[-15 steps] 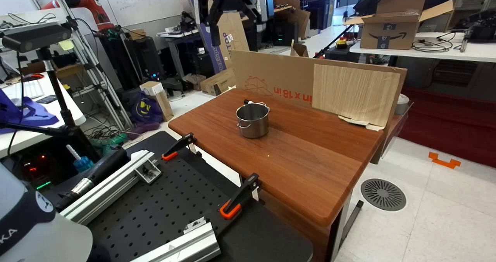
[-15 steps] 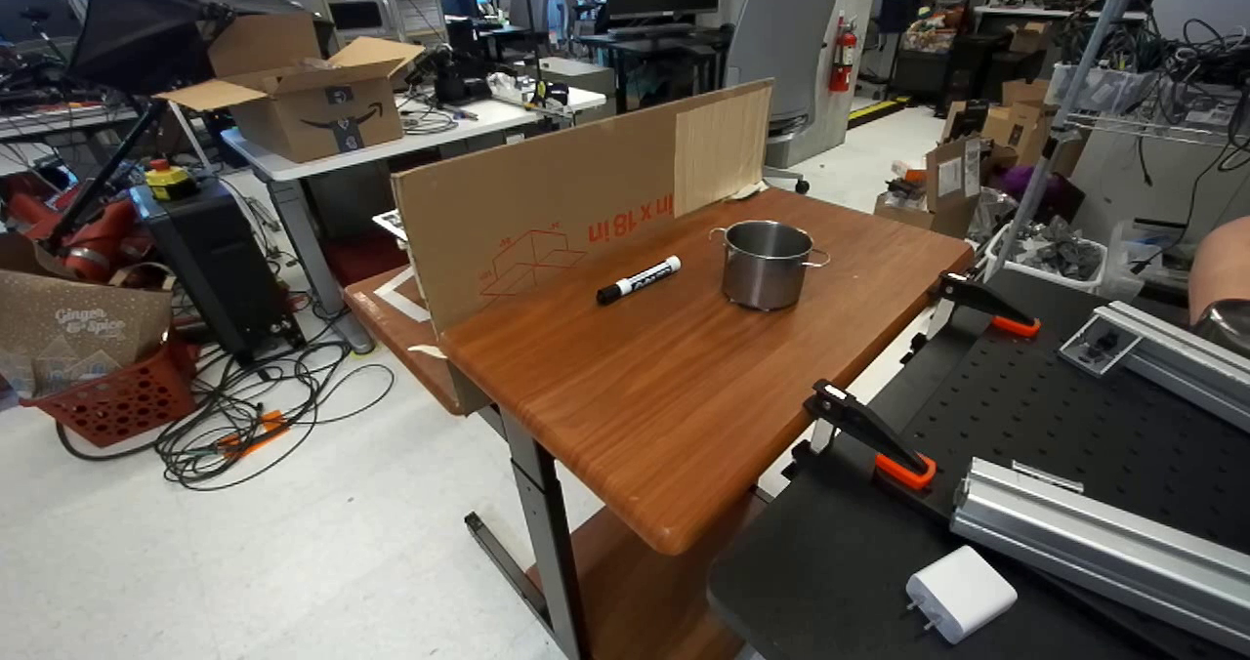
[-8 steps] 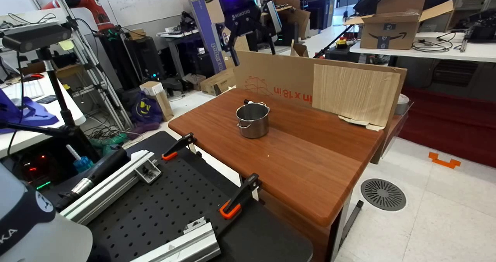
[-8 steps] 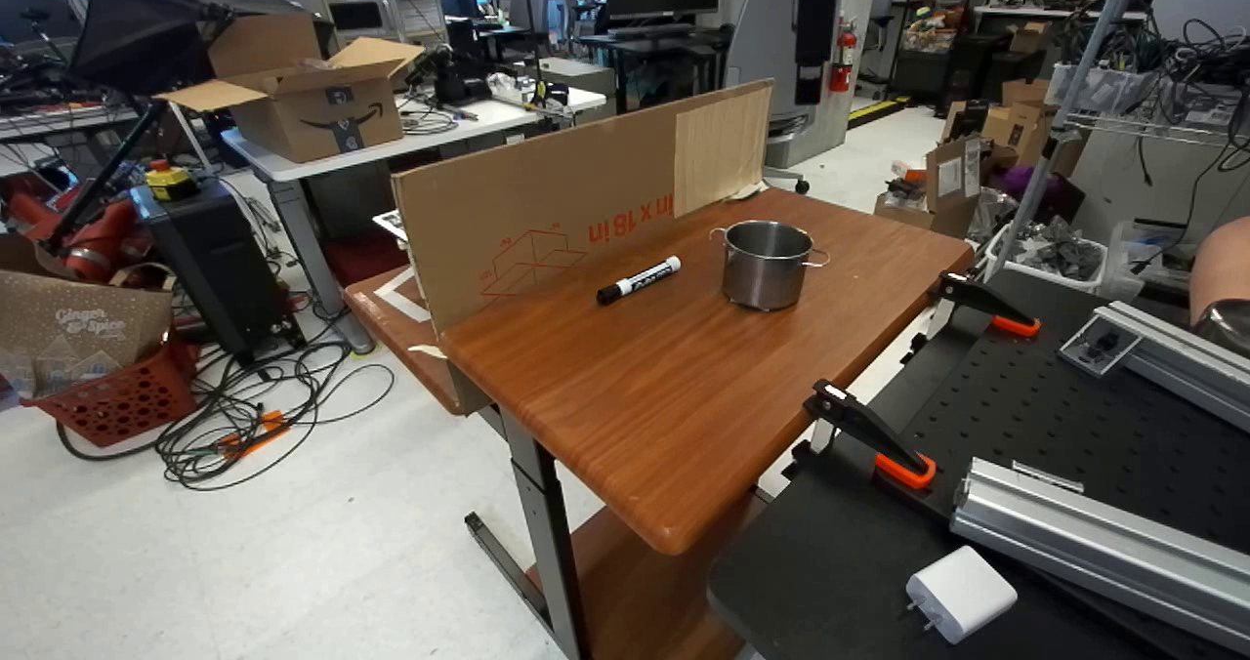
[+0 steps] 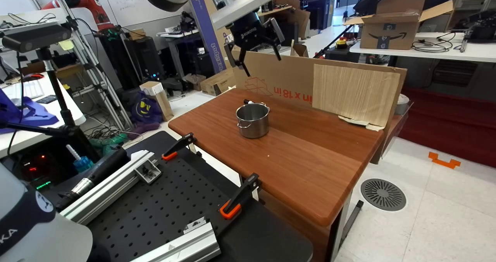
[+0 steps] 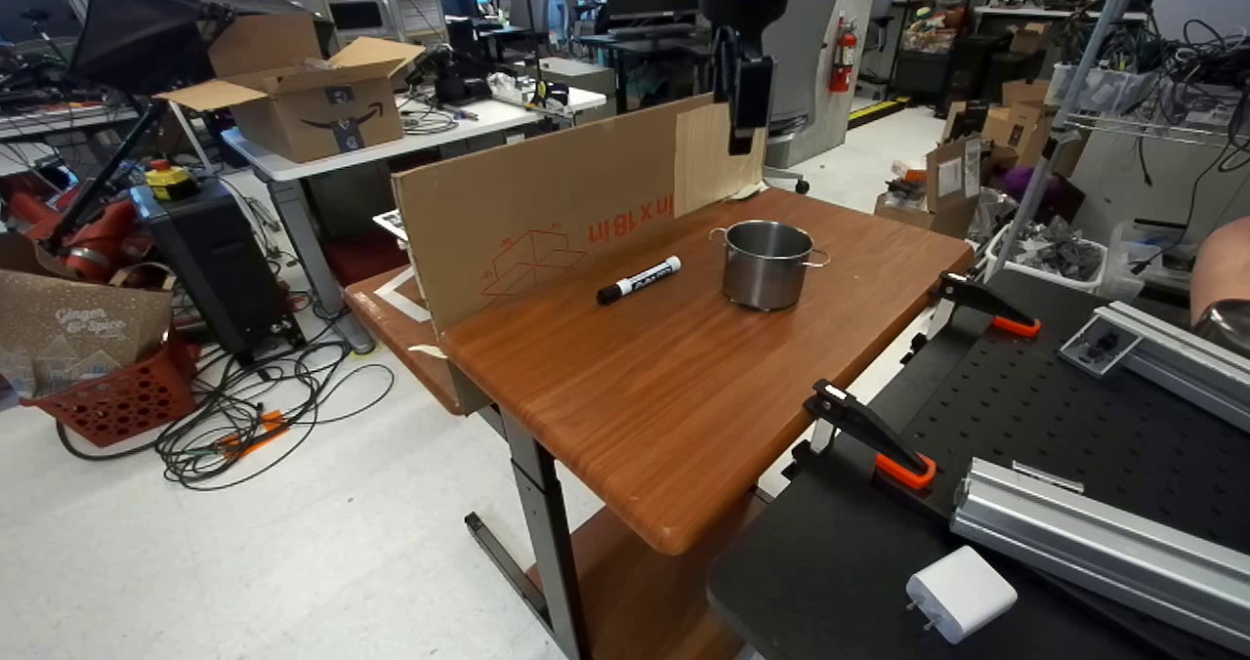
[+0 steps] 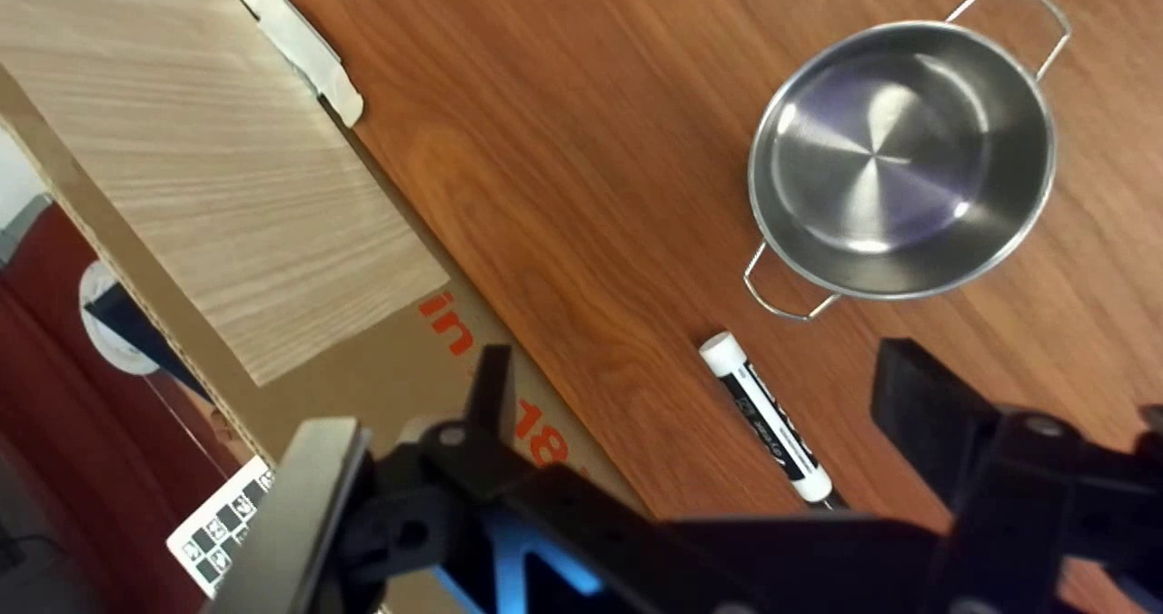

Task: Take the marker from the table and place it in the silver pot

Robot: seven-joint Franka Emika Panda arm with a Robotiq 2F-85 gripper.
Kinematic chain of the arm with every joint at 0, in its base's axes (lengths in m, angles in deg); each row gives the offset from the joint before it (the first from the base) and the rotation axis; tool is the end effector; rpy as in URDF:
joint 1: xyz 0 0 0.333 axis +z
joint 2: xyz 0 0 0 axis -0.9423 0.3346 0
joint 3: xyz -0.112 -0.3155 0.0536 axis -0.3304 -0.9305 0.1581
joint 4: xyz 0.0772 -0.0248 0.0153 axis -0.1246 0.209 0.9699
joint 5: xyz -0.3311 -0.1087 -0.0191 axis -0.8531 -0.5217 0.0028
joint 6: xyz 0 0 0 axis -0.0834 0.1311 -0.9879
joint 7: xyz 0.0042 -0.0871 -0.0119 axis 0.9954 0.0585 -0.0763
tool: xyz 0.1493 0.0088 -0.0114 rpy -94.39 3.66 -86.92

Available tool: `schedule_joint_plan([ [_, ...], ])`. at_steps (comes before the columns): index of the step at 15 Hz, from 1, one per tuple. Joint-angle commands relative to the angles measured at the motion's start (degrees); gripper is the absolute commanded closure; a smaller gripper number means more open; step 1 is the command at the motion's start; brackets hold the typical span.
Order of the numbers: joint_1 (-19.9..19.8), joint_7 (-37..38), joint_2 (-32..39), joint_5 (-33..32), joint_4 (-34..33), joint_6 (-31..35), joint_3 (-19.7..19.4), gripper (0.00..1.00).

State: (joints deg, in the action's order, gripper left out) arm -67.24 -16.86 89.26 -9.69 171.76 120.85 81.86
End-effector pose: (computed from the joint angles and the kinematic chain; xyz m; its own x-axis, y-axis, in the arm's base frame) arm 0.5188 0.0526 0.3141 0.5972 0.8002 -0.0547 0.7638 -0.5467 0.3430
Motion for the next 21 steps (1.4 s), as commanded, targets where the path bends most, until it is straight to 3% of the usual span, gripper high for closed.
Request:
schedule_joint_plan([
  [1,0.29,-4.96,3.58,-1.41,-1.8,4.58,0.66,0.0],
  [8,-0.34,-18.0,12.14,2.67,-6.62,5.54,5.07,0.0],
  [21,0.64,-34.3,24.9,7.96,-17.76,-1.17,7.2,0.0],
])
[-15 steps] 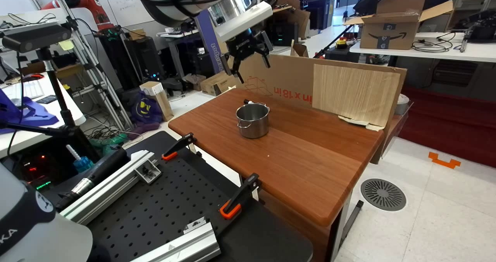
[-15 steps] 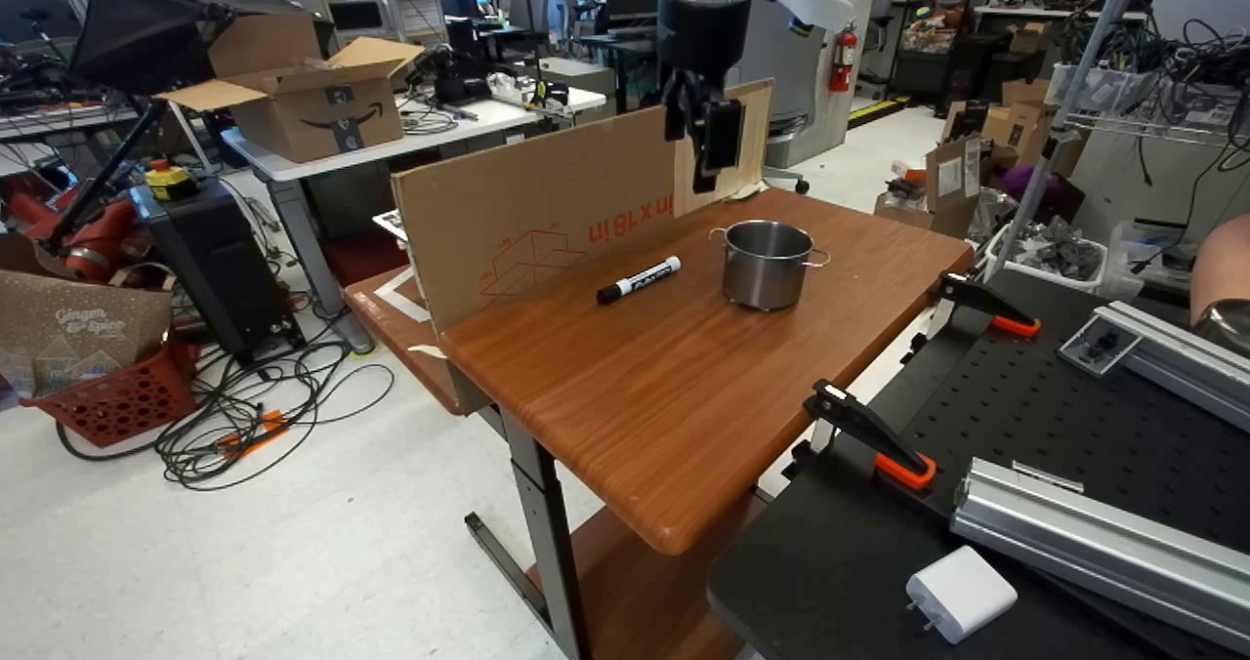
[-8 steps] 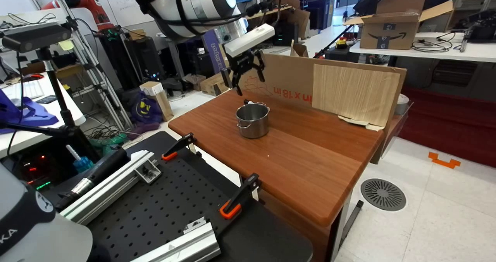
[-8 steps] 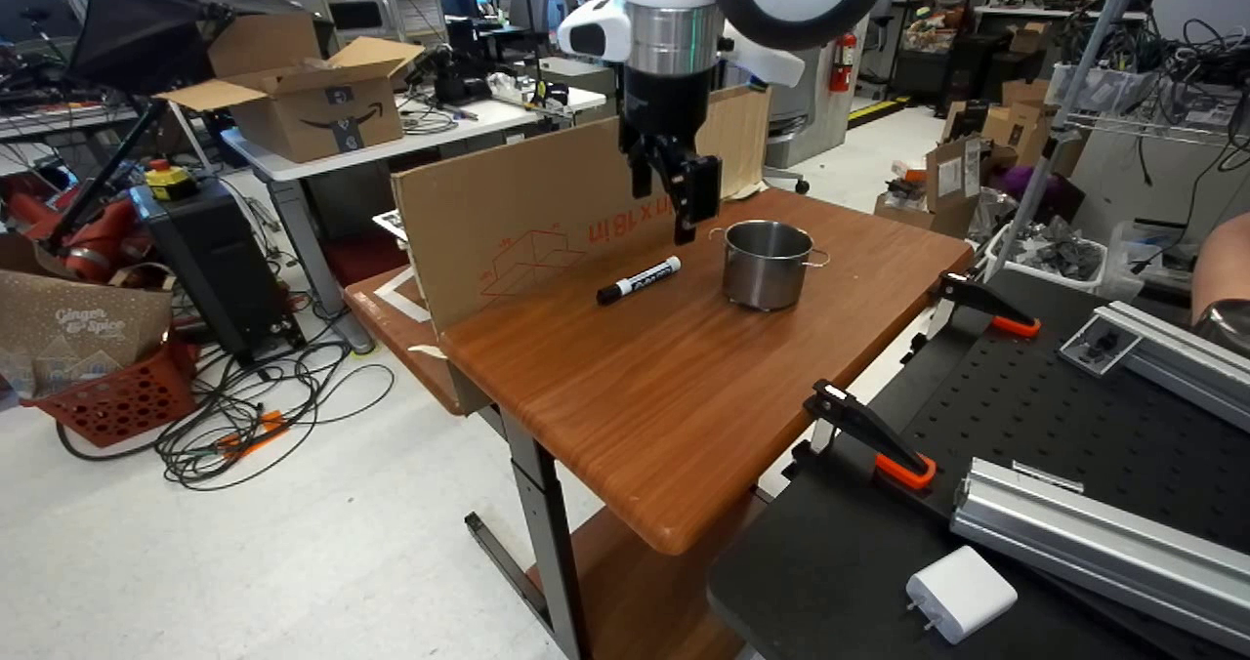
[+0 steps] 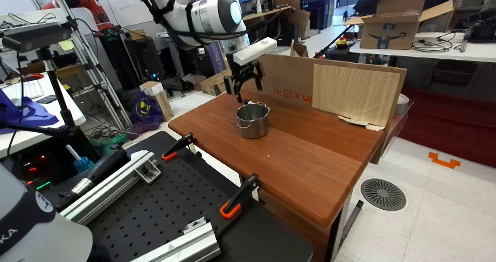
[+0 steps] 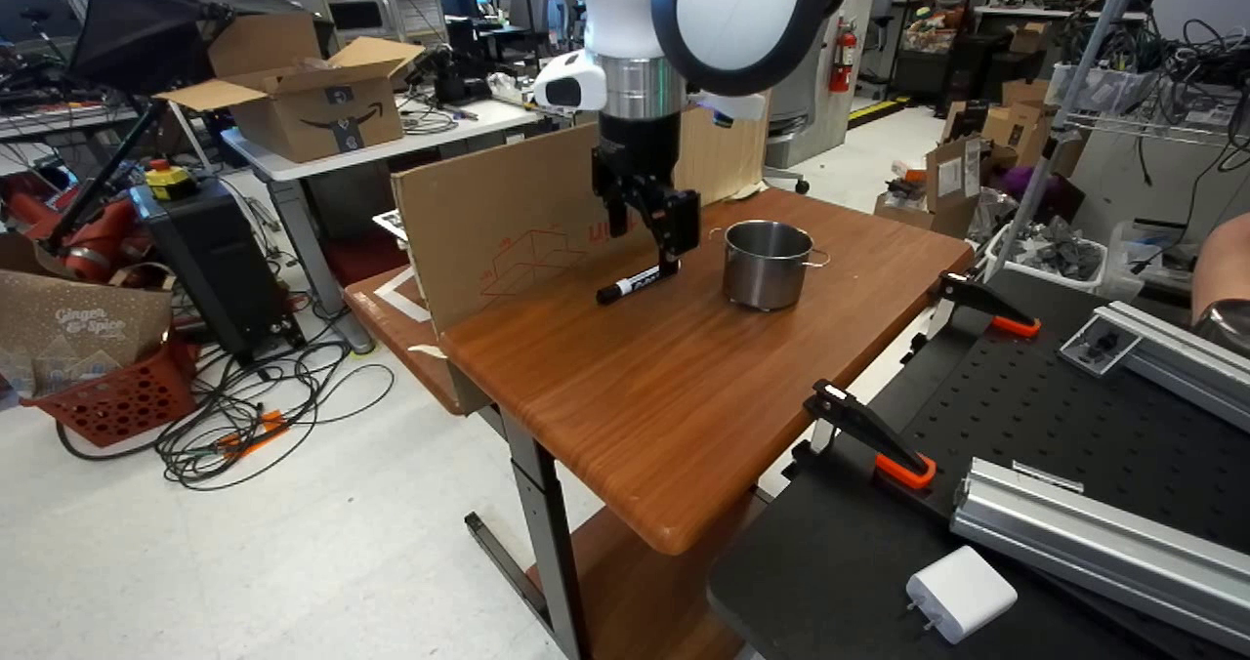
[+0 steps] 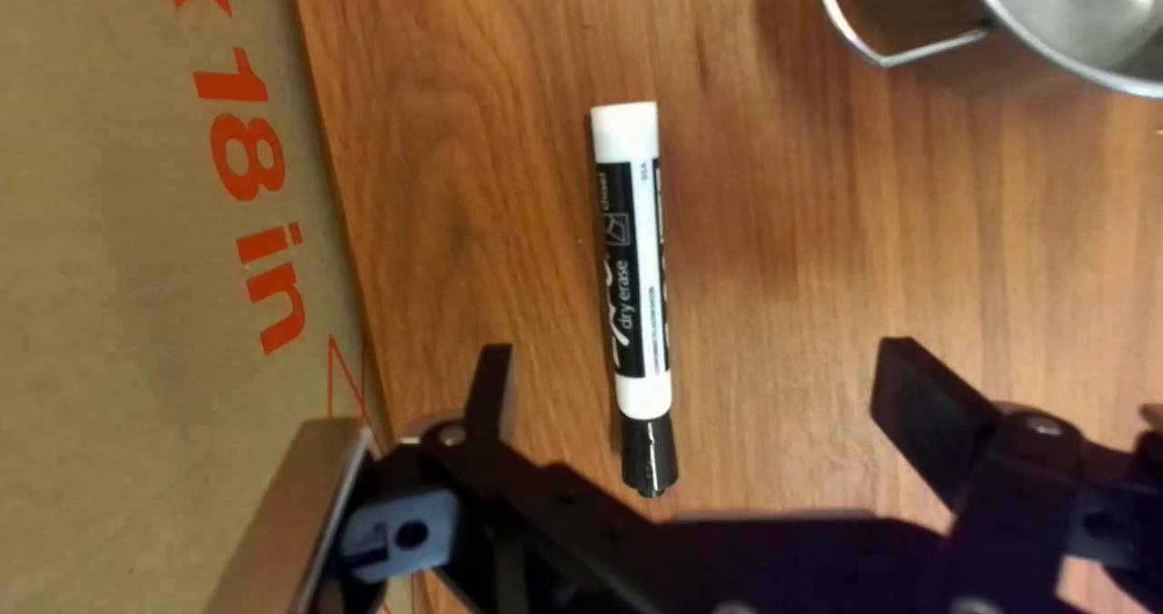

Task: Take the marker from the table and place it in the silver pot

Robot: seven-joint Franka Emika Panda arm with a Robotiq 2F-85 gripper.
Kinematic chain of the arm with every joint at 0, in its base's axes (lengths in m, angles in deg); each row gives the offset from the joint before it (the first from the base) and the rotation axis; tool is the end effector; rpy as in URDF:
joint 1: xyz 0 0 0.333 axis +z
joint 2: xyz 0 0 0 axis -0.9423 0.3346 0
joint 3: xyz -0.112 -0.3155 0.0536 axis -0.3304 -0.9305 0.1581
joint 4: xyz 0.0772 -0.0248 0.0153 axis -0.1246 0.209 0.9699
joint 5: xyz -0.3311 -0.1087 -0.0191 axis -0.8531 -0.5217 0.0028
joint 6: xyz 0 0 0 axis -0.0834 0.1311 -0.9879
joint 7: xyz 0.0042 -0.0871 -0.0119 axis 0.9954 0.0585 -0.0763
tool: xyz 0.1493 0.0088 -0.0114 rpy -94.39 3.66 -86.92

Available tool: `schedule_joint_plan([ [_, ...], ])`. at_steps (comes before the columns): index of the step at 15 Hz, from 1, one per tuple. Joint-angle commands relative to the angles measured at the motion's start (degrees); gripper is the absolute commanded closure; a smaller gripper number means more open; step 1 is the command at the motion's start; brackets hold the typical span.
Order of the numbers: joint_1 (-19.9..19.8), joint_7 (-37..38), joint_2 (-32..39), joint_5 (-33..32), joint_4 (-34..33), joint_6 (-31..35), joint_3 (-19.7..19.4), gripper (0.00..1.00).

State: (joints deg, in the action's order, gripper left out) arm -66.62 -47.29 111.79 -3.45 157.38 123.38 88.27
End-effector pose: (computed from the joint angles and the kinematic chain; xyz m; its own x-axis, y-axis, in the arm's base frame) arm 0.5745 0.1327 0.1949 0.0793 0.9920 -0.0978 0.9883 -0.0654 0.1377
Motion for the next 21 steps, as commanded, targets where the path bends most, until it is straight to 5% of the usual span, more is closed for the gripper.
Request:
schedule_joint_plan([
  [1,0.33,-4.23,3.11,1.75,-4.18,-4.75,0.74,0.0],
  [8,1.81,-4.94,7.62,1.22,-9.82,-11.29,-0.06,0.0],
  [9,1.97,-5.05,8.3,1.03,-10.55,-12.05,-0.16,0.25],
  [11,2.16,-5.26,9.07,0.69,-11.46,-12.49,-0.27,0.32],
  [19,2.9,-5.13,8.98,0.21,-12.45,-12.76,-0.54,0.95],
  [21,3.06,-4.94,8.15,0.04,-11.63,-12.22,-0.47,0.96],
])
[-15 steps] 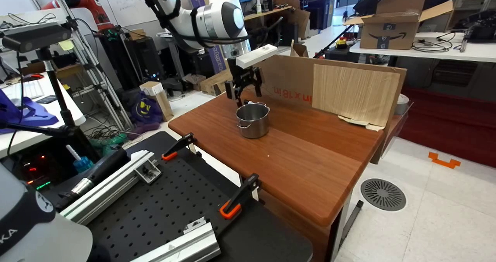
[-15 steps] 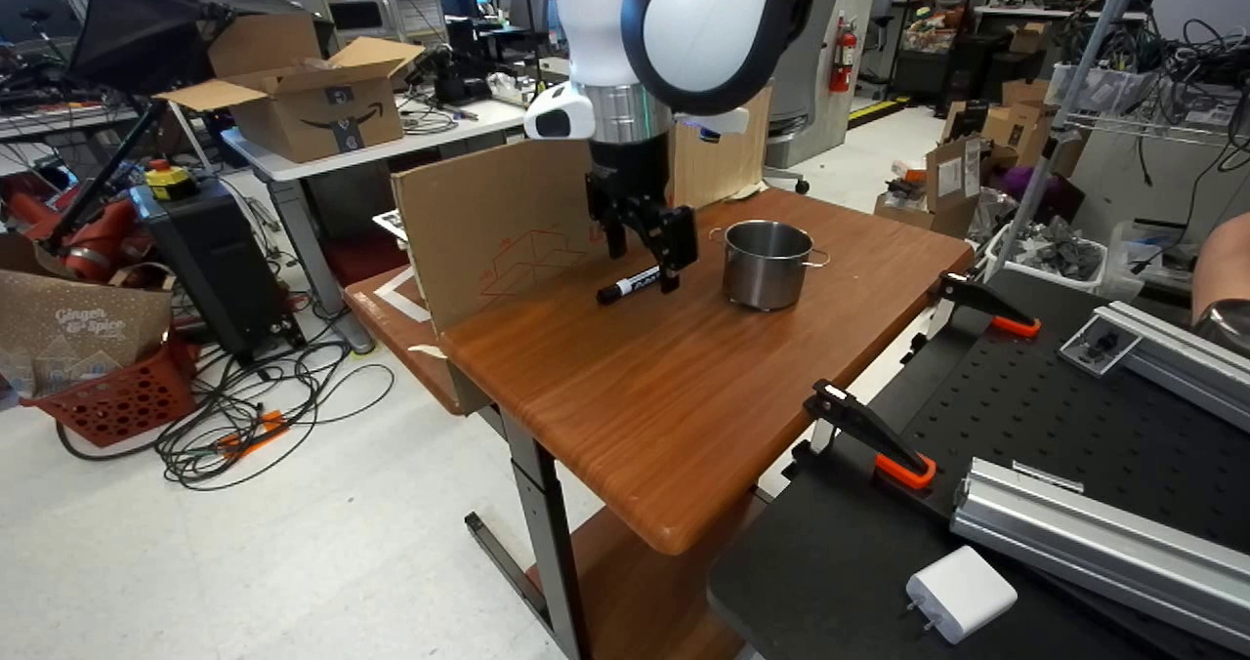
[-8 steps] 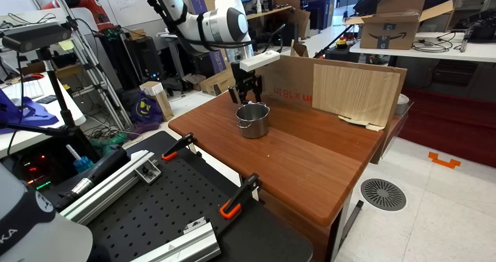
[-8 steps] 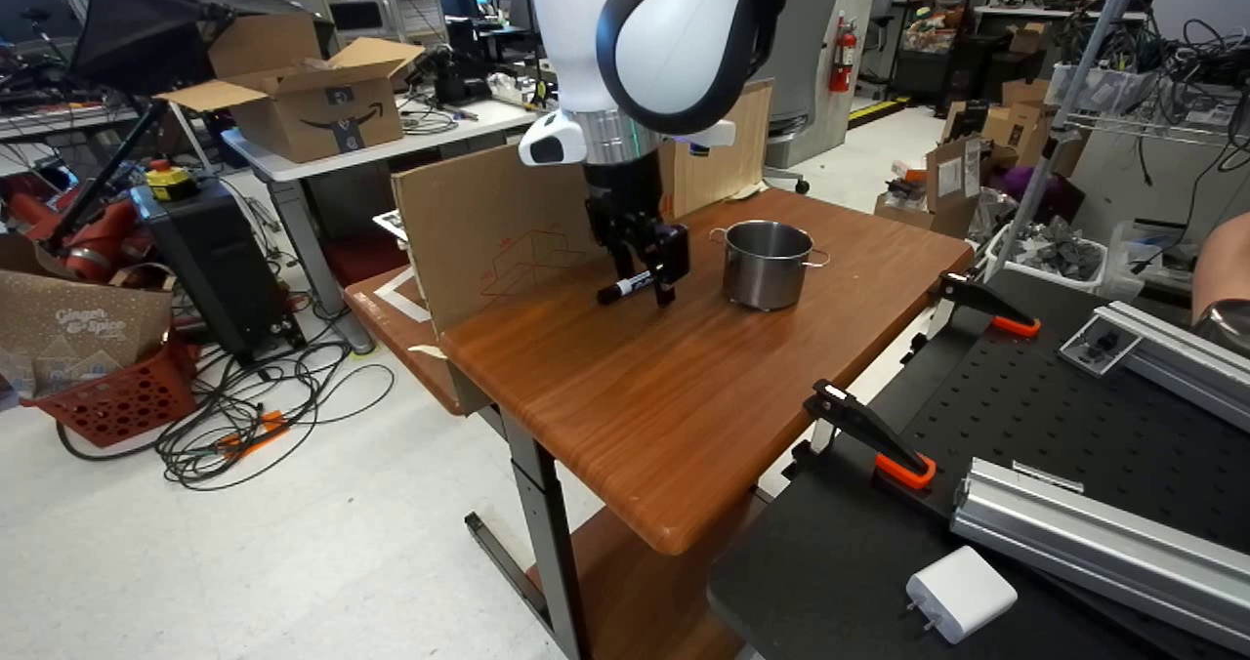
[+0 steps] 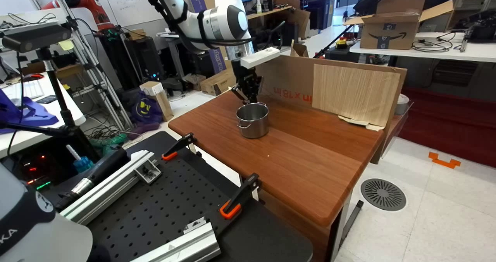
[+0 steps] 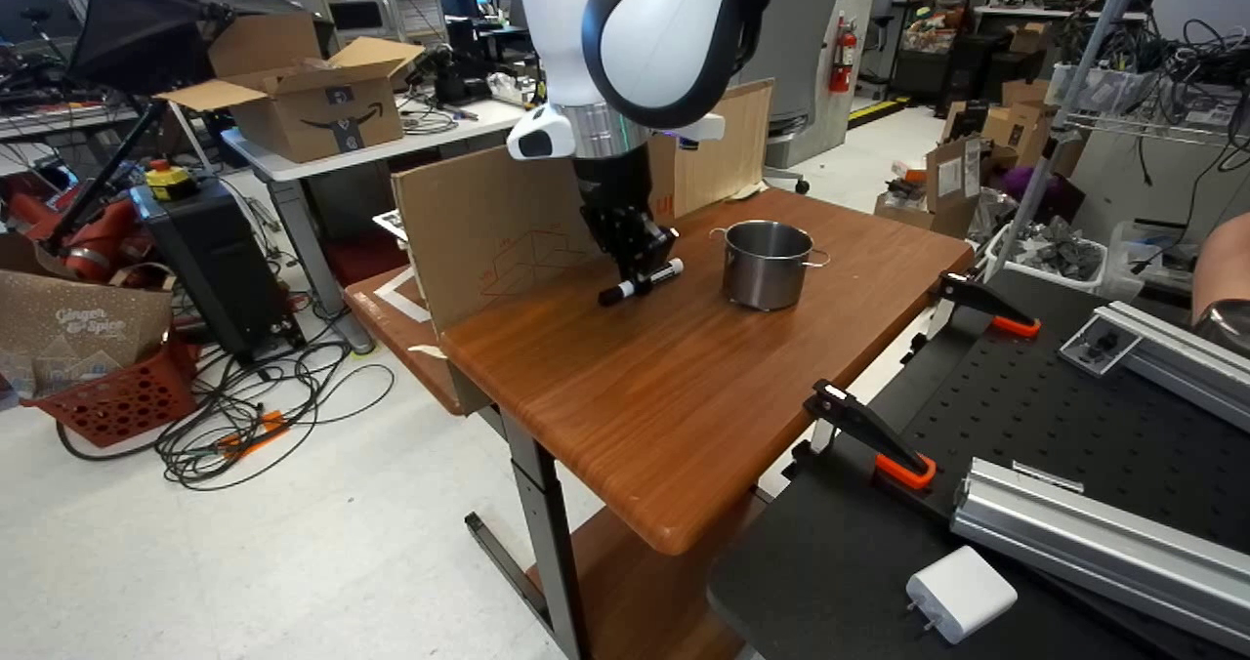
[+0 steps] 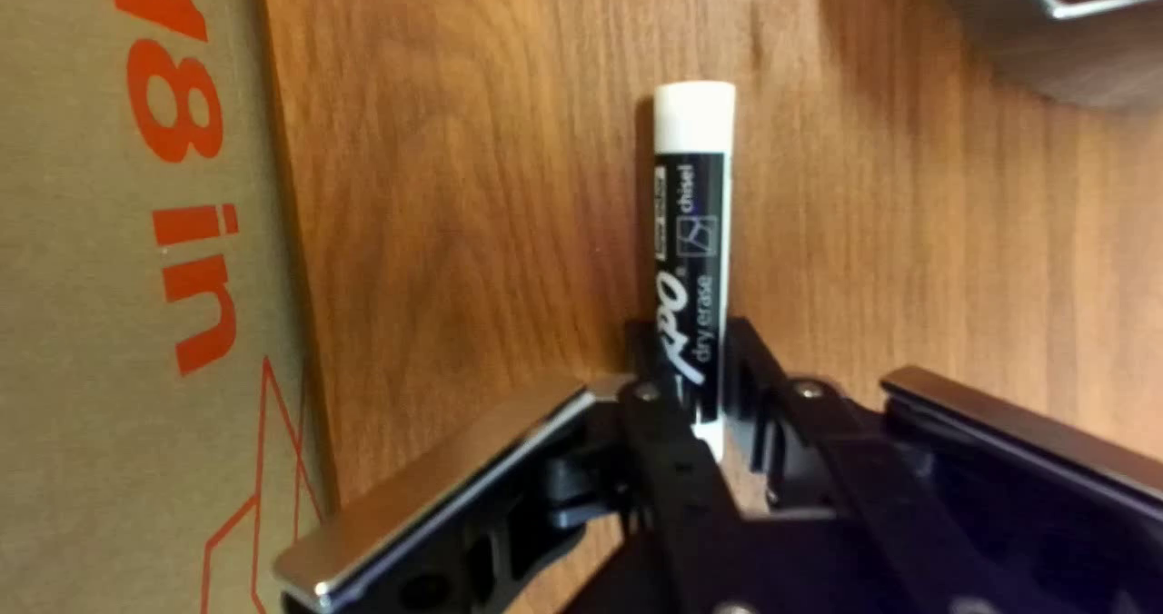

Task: Take the marker from the table and place it in the silver pot

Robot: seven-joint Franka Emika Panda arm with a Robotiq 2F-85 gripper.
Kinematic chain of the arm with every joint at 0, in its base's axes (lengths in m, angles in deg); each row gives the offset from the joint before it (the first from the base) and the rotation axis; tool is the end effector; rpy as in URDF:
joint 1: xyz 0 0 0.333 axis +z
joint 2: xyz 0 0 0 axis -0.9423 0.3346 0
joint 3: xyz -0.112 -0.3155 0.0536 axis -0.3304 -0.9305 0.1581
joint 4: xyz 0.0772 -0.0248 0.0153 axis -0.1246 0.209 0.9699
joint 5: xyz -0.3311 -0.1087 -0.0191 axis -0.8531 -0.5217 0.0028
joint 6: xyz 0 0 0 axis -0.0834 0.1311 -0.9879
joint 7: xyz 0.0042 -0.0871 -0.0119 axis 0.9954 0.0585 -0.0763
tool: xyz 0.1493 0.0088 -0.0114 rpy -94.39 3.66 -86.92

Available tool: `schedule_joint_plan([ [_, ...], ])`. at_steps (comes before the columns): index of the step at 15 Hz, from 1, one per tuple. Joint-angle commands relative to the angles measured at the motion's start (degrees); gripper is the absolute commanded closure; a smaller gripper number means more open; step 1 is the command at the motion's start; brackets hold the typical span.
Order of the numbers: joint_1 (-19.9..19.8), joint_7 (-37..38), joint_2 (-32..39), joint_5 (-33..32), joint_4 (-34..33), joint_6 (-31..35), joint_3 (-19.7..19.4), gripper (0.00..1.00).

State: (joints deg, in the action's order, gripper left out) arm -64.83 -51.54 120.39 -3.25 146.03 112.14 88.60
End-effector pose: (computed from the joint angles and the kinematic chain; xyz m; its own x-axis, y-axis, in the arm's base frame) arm 0.5993 0.1436 0.1567 0.0052 0.9832 -0.1823 0.9999 -0.0030 0.0125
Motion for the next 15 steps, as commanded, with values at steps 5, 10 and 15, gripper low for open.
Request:
schedule_joint_plan([
  [5,1.83,0.09,-3.48,-0.72,2.94,1.64,-0.66,0.95],
  [10,-0.31,-1.66,-9.67,0.33,10.01,8.95,0.63,0.95],
  [15,-5.57,-8.12,-15.04,3.12,19.62,21.74,2.57,0.95],
])
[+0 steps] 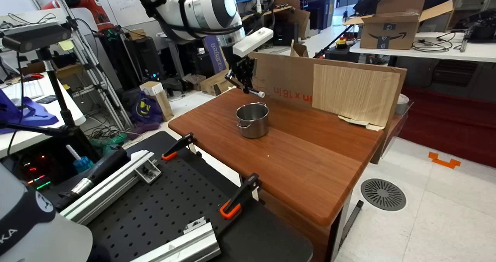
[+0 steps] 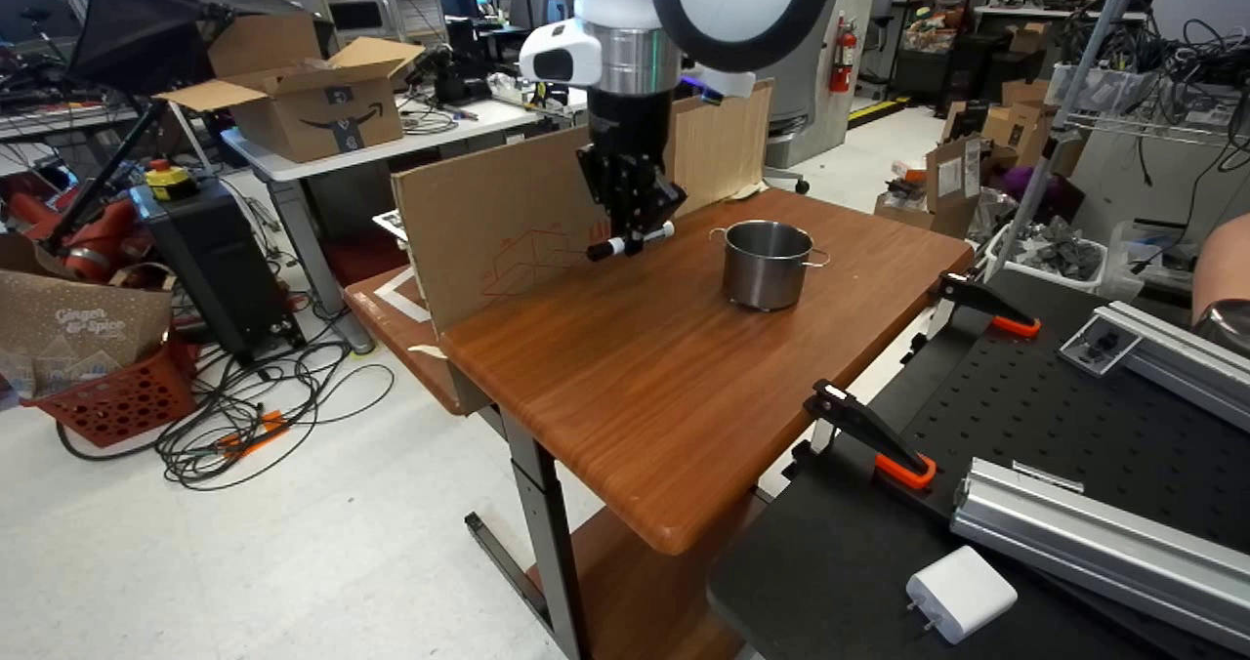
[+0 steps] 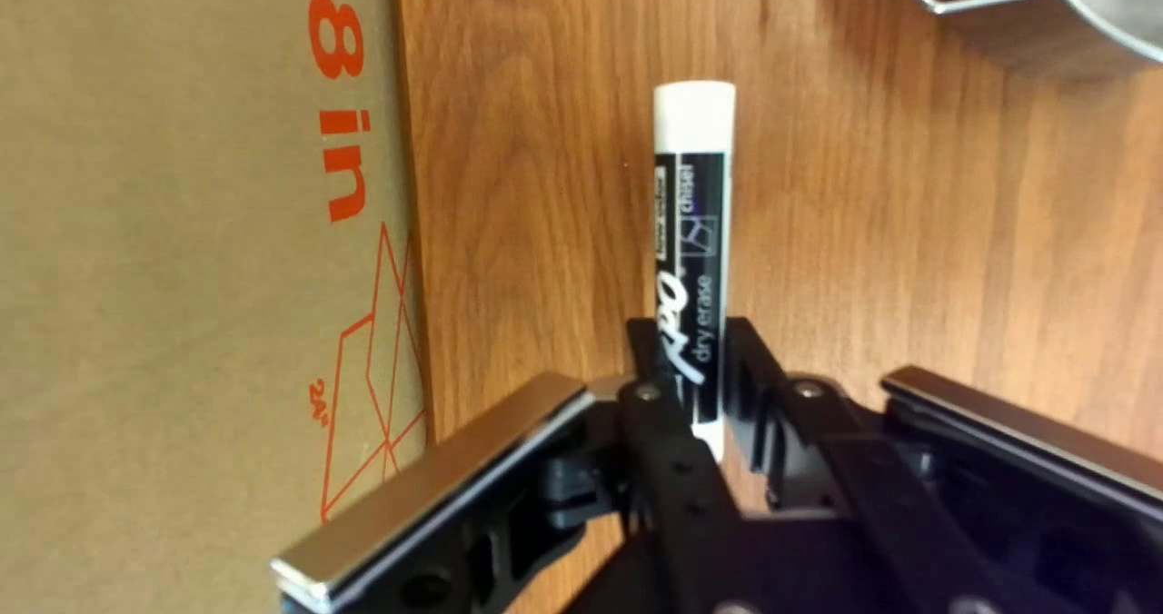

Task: Take the marker from the table and place it in the silver pot

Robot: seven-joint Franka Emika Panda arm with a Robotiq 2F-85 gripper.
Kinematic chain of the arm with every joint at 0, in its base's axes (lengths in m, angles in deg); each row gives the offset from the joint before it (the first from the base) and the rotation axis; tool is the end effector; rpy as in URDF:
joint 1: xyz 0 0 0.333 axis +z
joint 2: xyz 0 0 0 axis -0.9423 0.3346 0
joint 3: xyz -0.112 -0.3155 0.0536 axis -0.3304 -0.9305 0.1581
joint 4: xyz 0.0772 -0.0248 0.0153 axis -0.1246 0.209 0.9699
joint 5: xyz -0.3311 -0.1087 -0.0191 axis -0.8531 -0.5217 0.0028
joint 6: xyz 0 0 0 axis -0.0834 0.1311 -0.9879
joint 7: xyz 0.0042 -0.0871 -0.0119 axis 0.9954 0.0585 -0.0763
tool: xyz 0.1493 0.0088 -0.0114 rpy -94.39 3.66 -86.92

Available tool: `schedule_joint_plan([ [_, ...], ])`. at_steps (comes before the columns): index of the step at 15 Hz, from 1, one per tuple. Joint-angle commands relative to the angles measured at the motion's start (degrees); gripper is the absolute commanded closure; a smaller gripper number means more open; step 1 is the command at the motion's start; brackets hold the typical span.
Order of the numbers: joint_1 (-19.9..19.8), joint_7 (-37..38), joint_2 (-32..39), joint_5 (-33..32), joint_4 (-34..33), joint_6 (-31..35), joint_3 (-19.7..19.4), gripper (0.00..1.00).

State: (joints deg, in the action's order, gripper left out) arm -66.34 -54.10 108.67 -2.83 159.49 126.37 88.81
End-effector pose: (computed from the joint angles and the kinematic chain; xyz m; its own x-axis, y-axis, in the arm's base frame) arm 0.5712 0.1441 0.2192 -0.0482 0.9955 -0.0810 0.9807 0.0625 0.1850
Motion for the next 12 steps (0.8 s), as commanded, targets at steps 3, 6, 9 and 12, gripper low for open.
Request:
schedule_joint_plan([
  [3,-9.57,-12.35,-4.6,7.6,10.97,13.88,5.8,0.95],
  [6,-16.43,-19.03,-4.79,13.44,13.91,16.84,11.86,0.95],
  [9,-22.14,-23.77,-4.27,17.96,14.54,17.04,17.56,0.95],
  [12,-26.23,-27.42,-4.24,21.87,14.56,16.09,21.96,0.95],
])
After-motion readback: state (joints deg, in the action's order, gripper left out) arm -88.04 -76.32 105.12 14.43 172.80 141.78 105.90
